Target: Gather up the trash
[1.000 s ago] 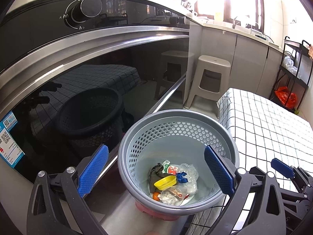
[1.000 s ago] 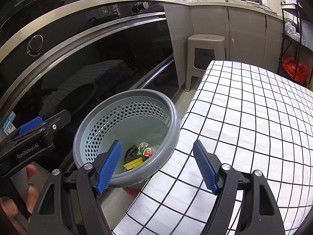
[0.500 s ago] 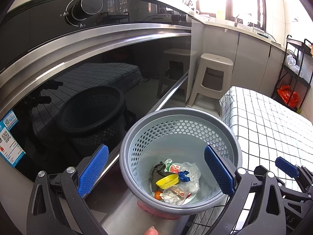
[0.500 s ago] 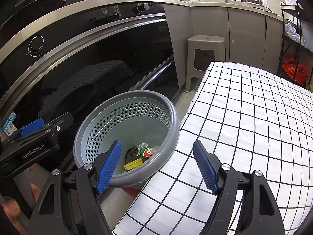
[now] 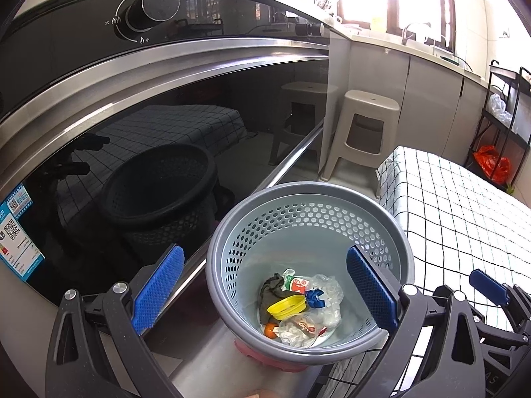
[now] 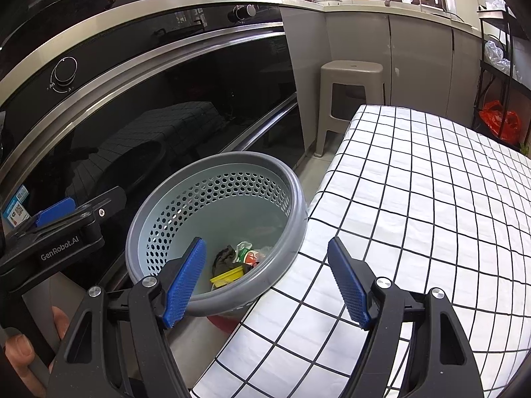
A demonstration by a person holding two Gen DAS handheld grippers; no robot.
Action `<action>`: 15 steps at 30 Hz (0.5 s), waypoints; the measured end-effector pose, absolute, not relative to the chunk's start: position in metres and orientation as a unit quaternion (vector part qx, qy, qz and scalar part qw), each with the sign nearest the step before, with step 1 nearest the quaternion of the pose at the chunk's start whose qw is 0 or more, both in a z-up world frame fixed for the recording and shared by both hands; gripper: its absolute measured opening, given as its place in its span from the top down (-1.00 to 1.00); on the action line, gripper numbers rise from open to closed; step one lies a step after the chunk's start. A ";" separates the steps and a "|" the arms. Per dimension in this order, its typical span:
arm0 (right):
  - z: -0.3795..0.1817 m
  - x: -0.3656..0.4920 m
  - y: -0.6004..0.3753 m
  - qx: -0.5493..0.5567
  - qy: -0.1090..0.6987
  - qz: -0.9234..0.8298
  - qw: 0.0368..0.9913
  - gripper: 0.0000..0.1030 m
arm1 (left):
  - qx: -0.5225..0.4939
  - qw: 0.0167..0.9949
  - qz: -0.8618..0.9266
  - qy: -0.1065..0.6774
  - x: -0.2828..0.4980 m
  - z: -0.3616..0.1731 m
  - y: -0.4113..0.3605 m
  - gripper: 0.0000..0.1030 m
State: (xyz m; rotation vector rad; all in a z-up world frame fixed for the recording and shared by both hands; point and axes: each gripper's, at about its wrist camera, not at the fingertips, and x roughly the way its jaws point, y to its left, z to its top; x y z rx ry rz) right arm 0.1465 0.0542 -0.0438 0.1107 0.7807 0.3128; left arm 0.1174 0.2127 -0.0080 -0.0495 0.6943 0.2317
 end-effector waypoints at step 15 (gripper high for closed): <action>-0.044 0.147 0.054 0.053 0.377 0.153 0.912 -0.40 | -0.031 0.932 0.112 0.343 0.117 -0.009 0.215 -0.87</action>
